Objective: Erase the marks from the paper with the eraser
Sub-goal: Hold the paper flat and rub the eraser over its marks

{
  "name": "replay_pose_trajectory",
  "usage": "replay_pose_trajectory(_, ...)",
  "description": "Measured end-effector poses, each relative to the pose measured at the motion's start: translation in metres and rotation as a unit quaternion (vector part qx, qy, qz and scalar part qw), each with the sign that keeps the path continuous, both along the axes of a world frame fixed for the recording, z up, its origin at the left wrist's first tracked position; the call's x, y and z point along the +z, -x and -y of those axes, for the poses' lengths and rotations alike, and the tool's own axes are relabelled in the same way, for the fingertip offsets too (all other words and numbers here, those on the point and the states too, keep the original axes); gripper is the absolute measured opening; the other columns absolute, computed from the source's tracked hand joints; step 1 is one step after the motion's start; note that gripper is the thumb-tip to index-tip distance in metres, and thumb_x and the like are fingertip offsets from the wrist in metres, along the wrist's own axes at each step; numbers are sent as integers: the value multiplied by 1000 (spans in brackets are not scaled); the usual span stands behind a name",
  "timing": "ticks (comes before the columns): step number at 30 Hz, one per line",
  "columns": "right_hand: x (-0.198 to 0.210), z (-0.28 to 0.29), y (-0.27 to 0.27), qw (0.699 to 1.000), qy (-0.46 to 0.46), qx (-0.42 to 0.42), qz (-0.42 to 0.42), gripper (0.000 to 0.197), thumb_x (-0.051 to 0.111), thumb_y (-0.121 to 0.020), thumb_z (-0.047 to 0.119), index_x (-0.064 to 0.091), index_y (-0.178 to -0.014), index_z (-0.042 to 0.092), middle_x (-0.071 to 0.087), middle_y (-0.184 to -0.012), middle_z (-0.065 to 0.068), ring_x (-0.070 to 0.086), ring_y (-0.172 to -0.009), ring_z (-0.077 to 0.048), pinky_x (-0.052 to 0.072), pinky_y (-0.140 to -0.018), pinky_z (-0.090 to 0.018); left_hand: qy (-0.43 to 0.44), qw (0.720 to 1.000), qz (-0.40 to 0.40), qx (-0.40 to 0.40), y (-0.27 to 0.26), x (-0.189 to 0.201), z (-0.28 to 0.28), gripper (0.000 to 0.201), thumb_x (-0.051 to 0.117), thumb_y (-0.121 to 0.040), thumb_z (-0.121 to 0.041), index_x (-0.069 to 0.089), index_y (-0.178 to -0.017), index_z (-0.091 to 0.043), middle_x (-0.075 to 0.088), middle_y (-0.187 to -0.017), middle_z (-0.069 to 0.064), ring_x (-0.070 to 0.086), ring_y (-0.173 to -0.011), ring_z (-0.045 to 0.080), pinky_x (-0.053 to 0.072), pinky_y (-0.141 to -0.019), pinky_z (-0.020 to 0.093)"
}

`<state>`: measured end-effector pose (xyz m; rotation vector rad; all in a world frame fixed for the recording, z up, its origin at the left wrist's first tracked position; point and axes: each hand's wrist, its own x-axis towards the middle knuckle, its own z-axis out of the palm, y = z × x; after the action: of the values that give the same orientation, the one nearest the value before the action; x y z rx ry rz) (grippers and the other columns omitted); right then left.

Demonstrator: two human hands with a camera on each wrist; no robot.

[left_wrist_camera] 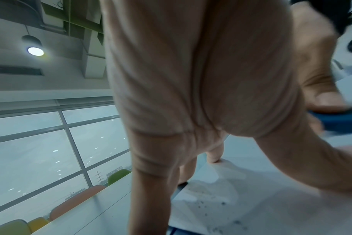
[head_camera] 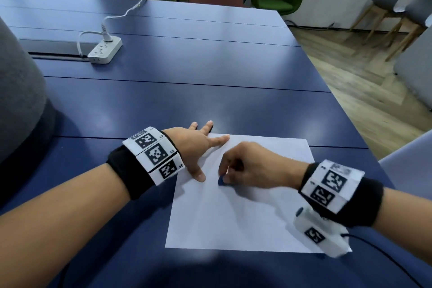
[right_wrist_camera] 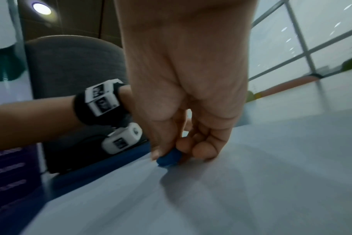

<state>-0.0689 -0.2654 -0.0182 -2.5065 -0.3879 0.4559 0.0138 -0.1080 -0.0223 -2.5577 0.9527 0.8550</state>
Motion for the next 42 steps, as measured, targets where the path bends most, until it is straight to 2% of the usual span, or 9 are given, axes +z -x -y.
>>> replay_pose_trajectory(4,-1,17,-30,994,5,-99,53,6,71,-81,20,71,-86,17,57,-62,11,52,-53,-1,37,-57,-14,1,1000,-2,1,1,3,0,119,79,-75,-45,-15,-146,-53,-21,-161,2,-4,-149,35,30,-108,57)
replay_pose_trajectory(12,2,8,-25,997,24,-52,46,7,70,-81,15,73,-87,15,61,-67,4,53,-56,-4,35,-51,-6,-2,1000,6,-11,3,6,0,116,77,-76,-46,-15,-146,-53,-20,-161,3,-2,-149,35,33,-107,55)
replay_pose_trajectory(20,-7,-15,-2,999,-8,29,10,7,69,-82,16,72,-88,14,67,-70,1,57,-60,-11,44,-56,-14,1,1000,10,-12,0,0,0,117,78,-75,-49,-14,-147,-50,-22,-160,2,-3,-149,35,32,-110,55)
replay_pose_trajectory(25,-6,-3,-12,996,-1,-42,82,10,70,-82,18,73,-84,9,69,-76,-3,59,-68,-16,45,-65,-23,9,1000,-1,-12,1,4,-2,117,79,-74,-48,-14,-146,-54,-20,-161,2,-2,-148,36,32,-109,56)
replay_pose_trajectory(29,-7,-10,27,999,-2,36,25,13,68,-83,22,73,-92,15,72,-88,2,64,-78,-11,50,-74,-22,3,1000,0,-7,2,7,-1,118,79,-73,-50,-12,-148,-50,-21,-161,0,-3,-149,33,32,-109,55)
replay_pose_trajectory(35,7,45,78,981,-9,-122,150,4,66,-85,30,64,-85,33,56,-89,15,53,-77,-6,40,-67,-15,10,1000,17,-19,2,12,-6,117,78,-73,-53,-9,-150,-48,-16,-162,-6,0,-150,27,33,-109,53)
replay_pose_trajectory(37,3,61,106,980,26,-140,140,4,60,-85,43,58,-85,39,51,-109,26,54,-94,2,42,-75,-15,4,999,25,-27,2,13,-6,116,77,-73,-54,-9,-150,-48,-15,-162,-7,2,-150,26,33,-107,51)
replay_pose_trajectory(39,-10,67,126,982,39,-150,104,6,57,-86,45,57,-91,42,38,-128,40,41,-117,15,36,-88,-10,2,999,26,-31,1,13,-5,116,77,-73,-53,-10,-150,-48,-15,-162,-6,2,-150,27,33,-107,51)
replay_pose_trajectory(42,-33,64,145,984,-4,-160,77,27,56,-92,26,50,-115,39,34,-120,54,15,-129,27,22,-95,4,1,999,26,-33,0,11,-4,117,78,-72,-54,-10,-149,-49,-15,-162,-6,3,-150,27,36,-107,52)
